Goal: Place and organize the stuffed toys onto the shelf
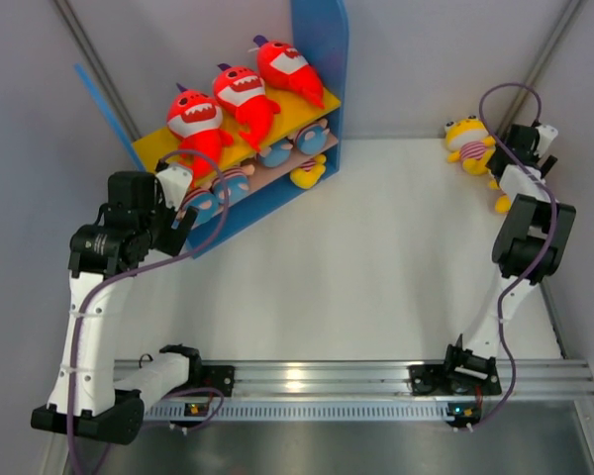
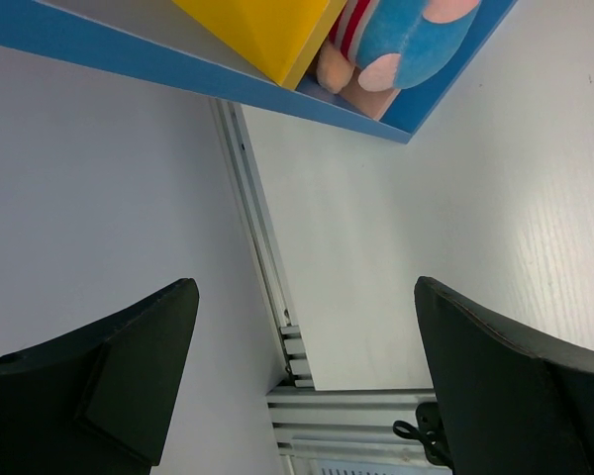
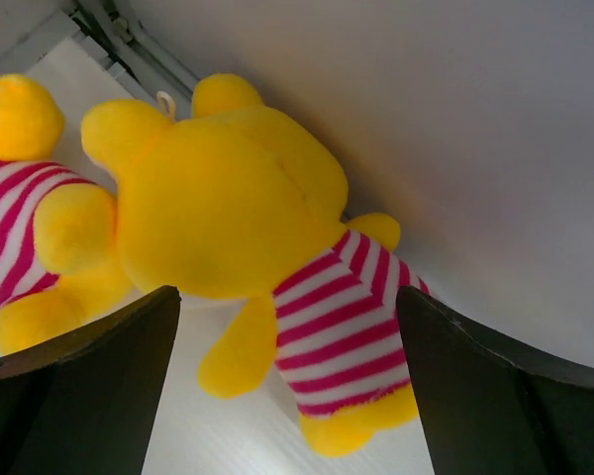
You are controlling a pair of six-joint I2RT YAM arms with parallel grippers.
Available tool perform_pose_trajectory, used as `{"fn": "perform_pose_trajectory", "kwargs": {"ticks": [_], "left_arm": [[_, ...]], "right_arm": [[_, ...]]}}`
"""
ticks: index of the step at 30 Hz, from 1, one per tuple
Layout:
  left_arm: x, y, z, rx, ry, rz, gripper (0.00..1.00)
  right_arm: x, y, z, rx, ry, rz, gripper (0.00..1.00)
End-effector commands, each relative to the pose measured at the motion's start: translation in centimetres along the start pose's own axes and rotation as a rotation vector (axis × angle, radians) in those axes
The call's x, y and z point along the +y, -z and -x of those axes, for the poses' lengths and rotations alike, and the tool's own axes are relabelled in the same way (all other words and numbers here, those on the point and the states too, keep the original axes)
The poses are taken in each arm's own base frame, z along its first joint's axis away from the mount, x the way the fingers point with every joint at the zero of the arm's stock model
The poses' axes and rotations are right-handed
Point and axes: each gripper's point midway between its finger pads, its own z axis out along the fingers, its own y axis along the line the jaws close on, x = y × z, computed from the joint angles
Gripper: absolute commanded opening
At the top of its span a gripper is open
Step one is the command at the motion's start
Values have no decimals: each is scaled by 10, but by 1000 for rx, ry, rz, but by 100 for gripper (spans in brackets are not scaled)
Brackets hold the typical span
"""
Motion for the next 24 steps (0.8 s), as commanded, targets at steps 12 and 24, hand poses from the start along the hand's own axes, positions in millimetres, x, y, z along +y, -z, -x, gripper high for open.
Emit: {"fn": "perform_pose_trajectory", "kwargs": {"ticks": [12, 24], "left_arm": [[11, 6, 12, -23, 58, 10, 97], [9, 11, 18, -49, 65, -15, 97]], "right_arm": [[-38, -43, -51, 190, 122, -20, 77], [-42, 1, -4, 56, 60, 23, 0]]}}
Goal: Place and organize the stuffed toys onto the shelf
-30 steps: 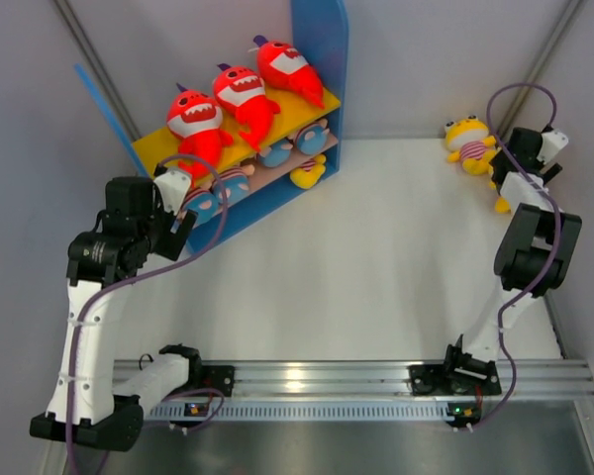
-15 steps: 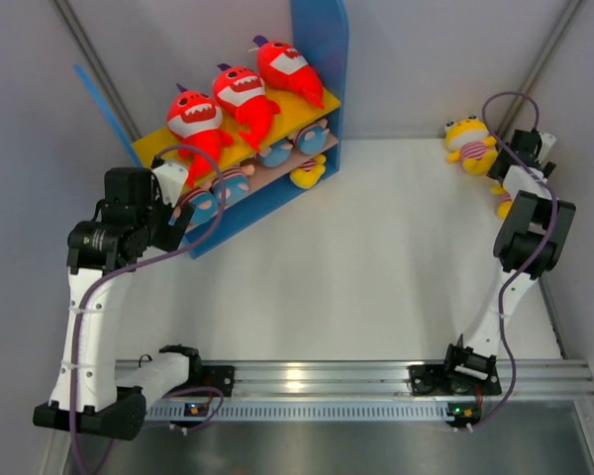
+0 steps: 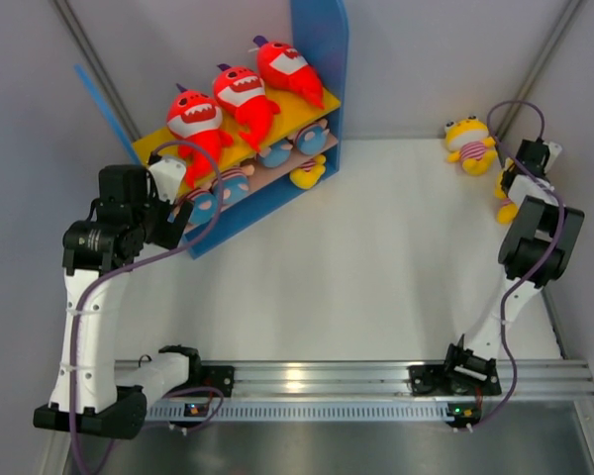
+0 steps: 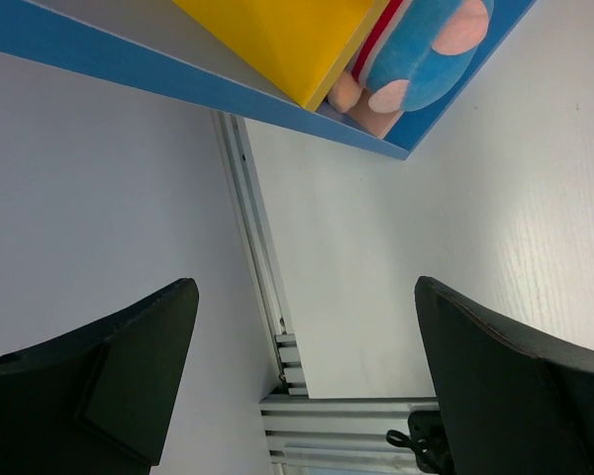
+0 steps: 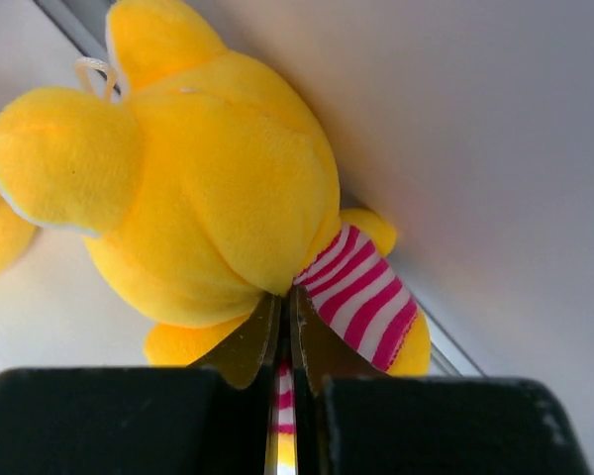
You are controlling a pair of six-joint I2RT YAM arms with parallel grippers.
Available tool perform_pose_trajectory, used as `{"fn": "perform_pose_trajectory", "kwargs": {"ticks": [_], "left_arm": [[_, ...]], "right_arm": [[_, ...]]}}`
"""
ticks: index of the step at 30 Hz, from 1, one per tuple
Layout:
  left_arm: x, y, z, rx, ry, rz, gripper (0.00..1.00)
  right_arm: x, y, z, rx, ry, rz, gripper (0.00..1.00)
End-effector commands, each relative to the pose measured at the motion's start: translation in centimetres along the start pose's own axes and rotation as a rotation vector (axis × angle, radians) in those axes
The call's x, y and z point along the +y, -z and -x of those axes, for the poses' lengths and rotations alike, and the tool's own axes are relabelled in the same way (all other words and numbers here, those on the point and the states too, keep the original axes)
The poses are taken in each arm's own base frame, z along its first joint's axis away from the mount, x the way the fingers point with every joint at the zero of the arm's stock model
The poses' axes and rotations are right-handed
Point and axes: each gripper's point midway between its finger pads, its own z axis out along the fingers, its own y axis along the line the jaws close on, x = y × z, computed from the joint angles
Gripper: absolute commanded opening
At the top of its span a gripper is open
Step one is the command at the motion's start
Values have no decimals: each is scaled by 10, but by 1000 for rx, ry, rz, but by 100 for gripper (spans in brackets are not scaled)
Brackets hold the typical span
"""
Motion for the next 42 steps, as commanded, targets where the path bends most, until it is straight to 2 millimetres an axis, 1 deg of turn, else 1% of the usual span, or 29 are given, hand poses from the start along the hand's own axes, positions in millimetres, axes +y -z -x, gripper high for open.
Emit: {"fn": "perform_pose_trajectory", "kwargs": {"ticks": [1, 2, 3, 5, 6, 7, 9, 10, 11, 13, 14, 16, 17, 19, 20, 22, 23, 25, 26, 28, 29, 30, 31, 32, 34, 37, 38, 40, 42], "left_arm": [[0, 8, 6, -28, 24, -15, 97], [-1, 9, 6, -33, 24, -20, 97], [-2, 10, 7, -39, 25, -24, 97], [-4, 12, 7, -47, 25, -38, 97], [-8, 15, 9, -68, 27, -61, 97], [-11, 16, 10, -77, 26, -74, 97], [-18, 20, 12, -107, 28, -115, 97], [-20, 21, 12, -111, 27, -126, 97], [-22, 23, 13, -122, 30, -135, 97], [-28, 25, 16, -140, 35, -171, 97], [-29, 26, 17, -146, 34, -175, 97], [-40, 27, 21, -169, 32, -240, 97], [-42, 27, 21, -175, 29, -250, 97], [-45, 27, 22, -179, 21, -266, 97], [-45, 27, 22, -178, 17, -269, 97], [-47, 28, 23, -187, 3, -282, 98], [-50, 31, 24, -205, -2, -299, 99], [-54, 35, 26, -228, -22, -323, 99], [-58, 39, 29, -252, -28, -352, 99], [-62, 43, 32, -279, -43, -377, 99], [-67, 47, 34, -299, -53, -407, 99], [-69, 47, 34, -302, -58, -418, 99], [-72, 46, 32, -299, -62, -429, 99], [-73, 45, 30, -294, -69, -434, 99], [-73, 41, 26, -280, -79, -426, 99], [-70, 39, 23, -276, -99, -406, 99], [-70, 39, 23, -276, -110, -404, 99], [-69, 37, 22, -271, -114, -400, 99], [-66, 34, 21, -262, -127, -383, 99]], "right_arm": [[-18, 41, 31, -96, -64, 4, 0], [-20, 51, 38, -119, -89, 7, 0], [-23, 72, 58, -177, -118, 20, 0], [-23, 91, 64, -227, -146, 40, 0], [-26, 116, 80, -284, -165, 55, 0], [-26, 123, 75, -300, -169, 64, 0], [-21, 158, 95, -397, -170, 97, 0], [-17, 165, 89, -399, -153, 110, 0], [-8, 188, 96, -431, -131, 148, 0], [9, 209, 94, -443, -95, 216, 0], [37, 237, 95, -468, -52, 339, 0], [77, 269, 87, -468, 3, 528, 0], [121, 303, 73, -448, 64, 750, 0], [155, 348, 63, -452, 121, 943, 0], [191, 397, 39, -444, 193, 1112, 0], [219, 448, 22, -466, 239, 1279, 0], [242, 499, -7, -430, 271, 1464, 0], [257, 553, -22, -434, 246, 1655, 0], [269, 590, -50, -393, 278, 1787, 0], [278, 638, -59, -392, 248, 1953, 0], [287, 661, -89, -251, 244, 2066, 0], [291, 677, -92, -219, 223, 2121, 0], [291, 699, -105, -130, 196, 2200, 0], [304, 704, -115, -102, 177, 2239, 0], [308, 730, -119, -23, 124, 2329, 0], [318, 749, -128, 35, 89, 2424, 0], [328, 746, -137, 63, 102, 2417, 0], [335, 756, -143, 63, 127, 2435, 0], [336, 764, -144, 60, 140, 2456, 0]]}}
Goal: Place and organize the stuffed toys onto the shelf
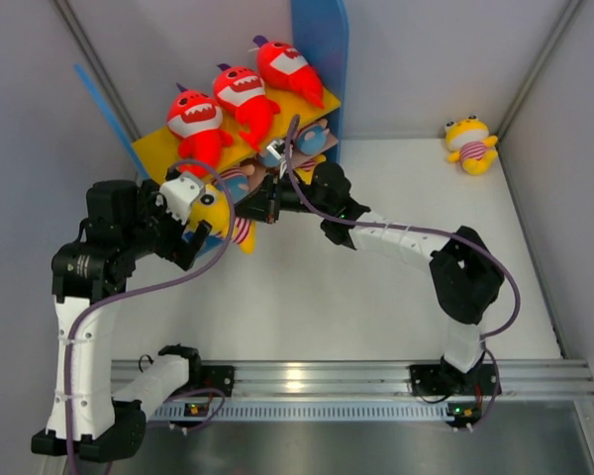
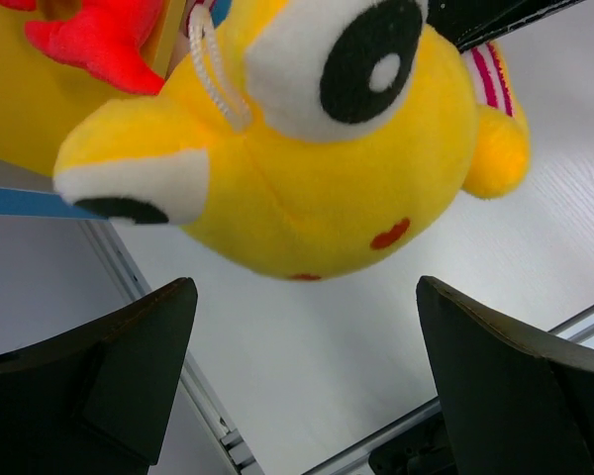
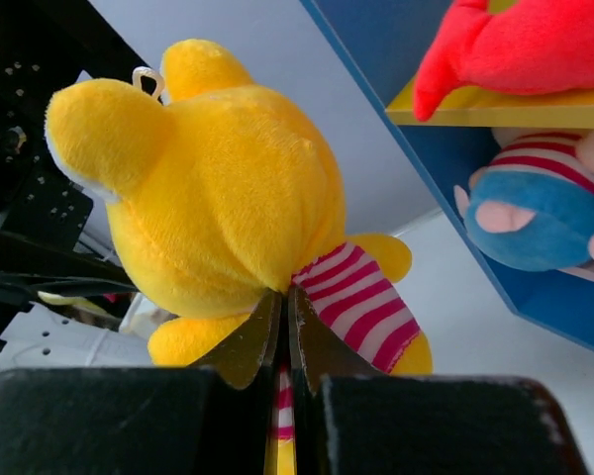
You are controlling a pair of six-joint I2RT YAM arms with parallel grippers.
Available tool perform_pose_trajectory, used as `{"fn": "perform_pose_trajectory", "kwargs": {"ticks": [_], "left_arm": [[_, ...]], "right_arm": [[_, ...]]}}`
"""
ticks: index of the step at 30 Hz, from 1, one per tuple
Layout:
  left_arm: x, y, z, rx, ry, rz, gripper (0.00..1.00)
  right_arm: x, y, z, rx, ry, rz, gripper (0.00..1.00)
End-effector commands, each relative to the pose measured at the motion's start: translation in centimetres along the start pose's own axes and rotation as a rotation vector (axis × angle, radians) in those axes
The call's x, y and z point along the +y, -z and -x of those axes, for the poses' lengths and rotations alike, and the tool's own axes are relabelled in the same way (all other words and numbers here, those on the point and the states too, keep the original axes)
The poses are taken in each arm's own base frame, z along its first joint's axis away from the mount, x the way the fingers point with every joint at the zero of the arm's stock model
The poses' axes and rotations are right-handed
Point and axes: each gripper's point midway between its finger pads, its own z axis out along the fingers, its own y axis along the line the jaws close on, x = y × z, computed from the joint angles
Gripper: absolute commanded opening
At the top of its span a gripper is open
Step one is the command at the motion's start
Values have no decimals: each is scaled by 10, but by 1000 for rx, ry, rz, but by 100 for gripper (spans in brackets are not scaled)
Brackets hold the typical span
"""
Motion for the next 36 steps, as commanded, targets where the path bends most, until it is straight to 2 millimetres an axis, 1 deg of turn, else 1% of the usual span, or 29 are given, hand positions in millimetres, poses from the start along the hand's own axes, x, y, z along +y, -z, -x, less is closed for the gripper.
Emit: {"fn": "perform_pose_trajectory", "kwargs": {"ticks": [1, 4, 6, 7, 8, 9, 10, 13, 14, 15, 16, 17, 19, 21, 23, 24, 25, 26, 27, 28, 29, 30, 31, 32, 33, 34, 35, 36], "left_arm": [[6, -2, -1, 6, -47, 13, 99], [12, -3, 0, 10, -67, 39, 99], [15, -8, -1, 12, -81, 45, 99], [17, -11, 1, 4, -87, 49, 99], [17, -14, 0, 8, -92, 44, 99], [16, -17, -1, 14, -92, 37, 97], [16, -21, -2, 20, -90, 23, 87], [11, -24, 2, 7, -76, -10, 60], [5, -25, 5, -11, -69, -38, 38], [2, -23, 7, -25, -69, -50, 27], [0, -21, 8, -37, -65, -59, 7], [-3, -19, 9, -46, -48, -67, 0], [-6, -17, 9, -54, -22, -69, 0], [-4, -15, 6, -44, 0, -42, 0], [-4, -18, 0, -26, 54, -27, 0], [-2, -18, -2, -21, 66, -13, 0], [-3, -18, -3, -16, 94, -10, 0], [-3, -19, -5, -9, 109, -6, 0], [-2, -19, -5, -7, 117, -1, 0], [-2, -18, -6, -2, 137, 10, 0], [-1, -19, -6, 2, 144, 13, 0], [0, -18, -4, -1, 150, 19, 0], [2, -18, -5, 5, 166, 33, 0], [4, -18, -6, 9, 175, 43, 0], [6, -18, -6, 16, 181, 55, 0], [8, -19, -7, 23, 196, 64, 0], [10, -18, -9, 31, 202, 81, 0], [10, -20, -10, 37, 208, 84, 0]], "right_arm": [[69, -15, 37, -72, 102, 208, 0], [69, -16, 31, -50, 92, 213, 0], [67, -17, 29, -40, 85, 214, 0], [67, -18, 23, -23, 77, 224, 0], [72, -19, 24, -20, 83, 238, 0], [72, -20, 22, -15, 82, 241, 0], [75, -22, 19, -4, 81, 252, 0], [81, -24, 17, 1, 93, 268, 0], [82, -23, 17, 1, 94, 268, 0], [82, -24, 17, 2, 101, 268, 0], [82, -24, 17, 2, 104, 262, 0], [77, -23, 14, 13, 95, 246, 0], [74, -24, 13, 10, 103, 228, 0], [72, -23, 11, 12, 98, 220, 0], [69, -22, 11, 7, 92, 204, 6], [67, -22, 10, 4, 96, 193, 16], [67, -20, 16, -18, 108, 173, 21], [62, -18, 13, -20, 114, 150, 23], [56, -17, 11, -14, 150, 120, 29], [55, -14, 17, -28, 175, 88, 35], [51, -13, 16, -24, 193, 62, 42], [47, -11, 17, -22, 249, 40, 55], [40, -6, 18, -10, 262, -24, 63], [36, -2, 19, -6, 295, -59, 64], [28, 3, 21, 2, 397, -100, 65], [31, 13, 37, -37, 474, -164, 65], [19, 24, 27, -13, 528, -230, 66], [11, 33, 34, 0, 747, -279, 67]]}}
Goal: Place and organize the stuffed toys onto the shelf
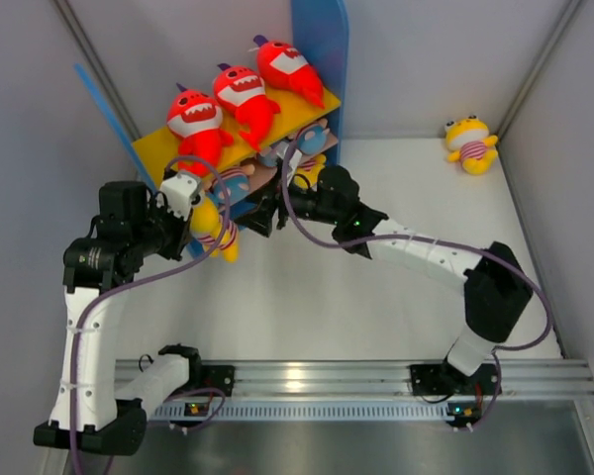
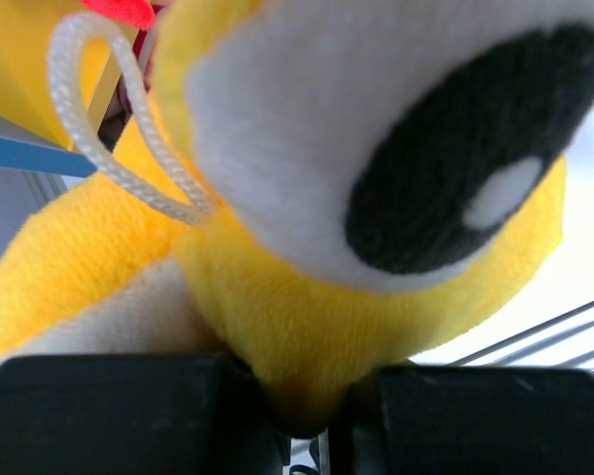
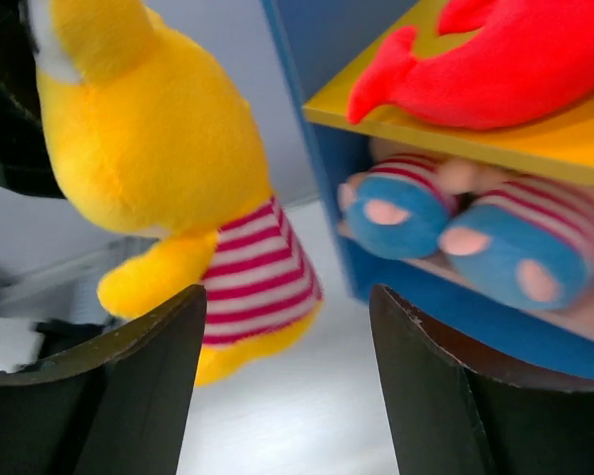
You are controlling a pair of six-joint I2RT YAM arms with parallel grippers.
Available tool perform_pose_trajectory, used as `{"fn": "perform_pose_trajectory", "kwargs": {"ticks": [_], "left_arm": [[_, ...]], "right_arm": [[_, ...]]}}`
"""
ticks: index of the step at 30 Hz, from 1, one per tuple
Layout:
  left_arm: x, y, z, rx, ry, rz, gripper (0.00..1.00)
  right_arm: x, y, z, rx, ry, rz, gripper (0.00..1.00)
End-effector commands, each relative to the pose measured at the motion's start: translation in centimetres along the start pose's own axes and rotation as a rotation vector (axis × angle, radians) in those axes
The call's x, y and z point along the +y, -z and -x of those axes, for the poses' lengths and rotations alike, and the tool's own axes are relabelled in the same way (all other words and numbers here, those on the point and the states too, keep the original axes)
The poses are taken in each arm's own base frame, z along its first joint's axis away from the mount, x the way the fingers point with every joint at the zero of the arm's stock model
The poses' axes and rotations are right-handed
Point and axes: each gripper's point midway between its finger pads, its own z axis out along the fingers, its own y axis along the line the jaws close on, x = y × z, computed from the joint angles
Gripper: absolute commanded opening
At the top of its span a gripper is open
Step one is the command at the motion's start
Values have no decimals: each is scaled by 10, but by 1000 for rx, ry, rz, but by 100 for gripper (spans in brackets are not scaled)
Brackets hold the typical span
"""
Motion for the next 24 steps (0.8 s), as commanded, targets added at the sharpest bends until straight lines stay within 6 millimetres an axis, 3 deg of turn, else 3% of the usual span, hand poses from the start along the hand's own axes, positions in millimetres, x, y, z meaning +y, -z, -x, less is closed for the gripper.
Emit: {"fn": "perform_pose_trajectory", "kwargs": {"ticks": [1, 2, 3, 4, 5, 6, 7, 9, 11, 12, 13, 16, 22, 24], "left_arm": [[11, -1, 14, -44, 58, 59, 0], [10, -2, 14, -43, 63, 57, 0], [10, -2, 14, -42, 64, 55, 0], [10, -2, 16, -46, 68, 54, 0], [10, -1, 17, -48, 69, 55, 0], [11, -1, 18, -48, 72, 56, 0], [11, 1, 19, -55, 71, 60, 0], [12, 3, 22, -59, 73, 66, 0], [13, 4, 24, -67, 74, 68, 0], [13, 4, 26, -68, 75, 69, 0], [13, 4, 26, -69, 76, 67, 0], [13, 5, 26, -72, 74, 65, 0], [9, 6, 27, -81, 66, 47, 0], [7, 6, 27, -84, 63, 40, 0]], "right_arm": [[2, 36, 46, -64, 560, -214, 68], [-1, 42, 26, -23, 686, -238, 68], [10, 43, 23, 14, 974, -247, 70], [20, 47, 23, 16, 1118, -244, 72], [25, 51, 3, 34, 1251, -228, 75], [34, 51, 2, 47, 1501, -209, 80], [49, 47, -13, 55, 1602, -165, 81], [50, 40, -21, 125, 1782, -165, 81], [56, 30, -37, 157, 1890, -155, 82], [62, 27, -29, 123, 2008, -176, 83], [58, 20, -45, 158, 2059, -161, 83], [46, 6, -53, 243, 2199, -198, 83], [31, -14, -52, 266, 2345, -288, 84], [29, -19, -44, 269, 2383, -326, 84]]}}
